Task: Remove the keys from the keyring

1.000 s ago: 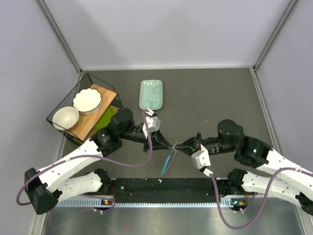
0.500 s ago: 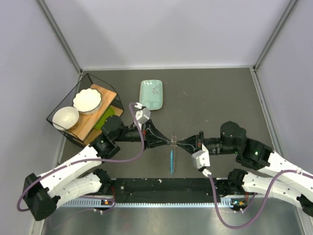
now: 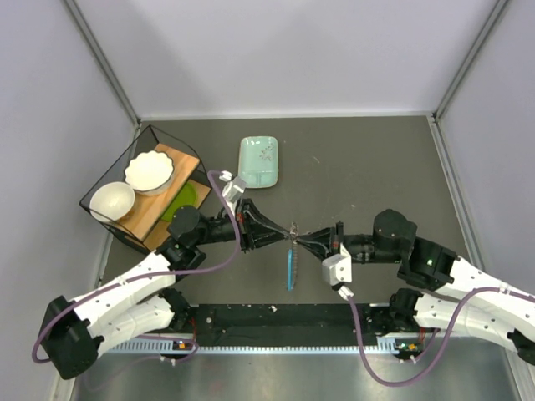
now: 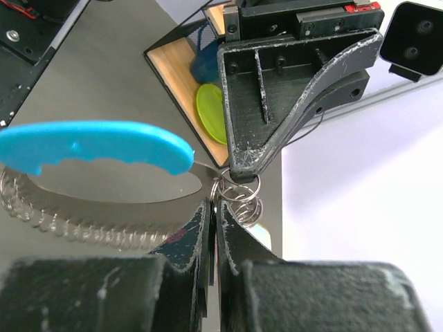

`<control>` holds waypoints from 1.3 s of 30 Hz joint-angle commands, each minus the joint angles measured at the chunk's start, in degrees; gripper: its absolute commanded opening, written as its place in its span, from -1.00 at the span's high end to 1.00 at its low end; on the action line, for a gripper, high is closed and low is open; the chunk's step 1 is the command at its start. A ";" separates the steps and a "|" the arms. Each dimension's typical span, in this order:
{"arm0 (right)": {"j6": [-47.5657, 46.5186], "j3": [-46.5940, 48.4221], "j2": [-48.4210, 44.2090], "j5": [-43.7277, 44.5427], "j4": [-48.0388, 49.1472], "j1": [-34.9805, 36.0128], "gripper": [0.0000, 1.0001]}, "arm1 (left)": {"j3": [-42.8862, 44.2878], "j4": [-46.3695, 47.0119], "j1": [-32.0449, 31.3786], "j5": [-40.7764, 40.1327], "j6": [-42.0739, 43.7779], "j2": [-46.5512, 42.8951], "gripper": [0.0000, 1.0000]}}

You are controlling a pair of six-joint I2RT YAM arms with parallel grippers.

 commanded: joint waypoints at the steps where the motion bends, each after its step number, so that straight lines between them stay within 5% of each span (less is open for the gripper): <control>1: 3.05 -1.71 -0.15 1.83 5.23 1.52 1.00 | -0.87 13.16 0.42 -5.27 -7.92 -0.86 1.00; 10: 7.63 -4.43 -0.59 0.87 13.57 1.60 1.00 | -3.42 29.06 1.30 -4.40 -21.36 2.21 1.00; 18: 10.00 -6.02 -0.85 0.07 18.15 1.60 1.00 | -3.60 31.36 1.56 -4.58 -23.58 2.39 1.00; 21: 11.32 -5.49 -1.29 -0.63 16.66 1.52 0.78 | -3.33 31.63 1.65 -4.14 -23.76 2.48 1.00; 29: 32.91 -4.88 -8.84 1.19 20.25 1.60 0.25 | -1.75 31.46 2.70 0.78 -24.19 3.10 1.00; 34: 47.95 1.18 -7.45 10.60 16.67 1.60 0.24 | 1.14 26.91 4.11 6.23 -25.60 4.06 1.00; 36: 45.01 3.03 -5.61 12.73 13.42 1.60 0.34 | 2.55 25.66 4.73 9.48 -27.26 5.29 1.00; 39: 26.75 -0.63 -6.03 7.38 11.29 1.69 0.42 | 4.40 26.97 4.90 12.55 -30.33 7.13 1.00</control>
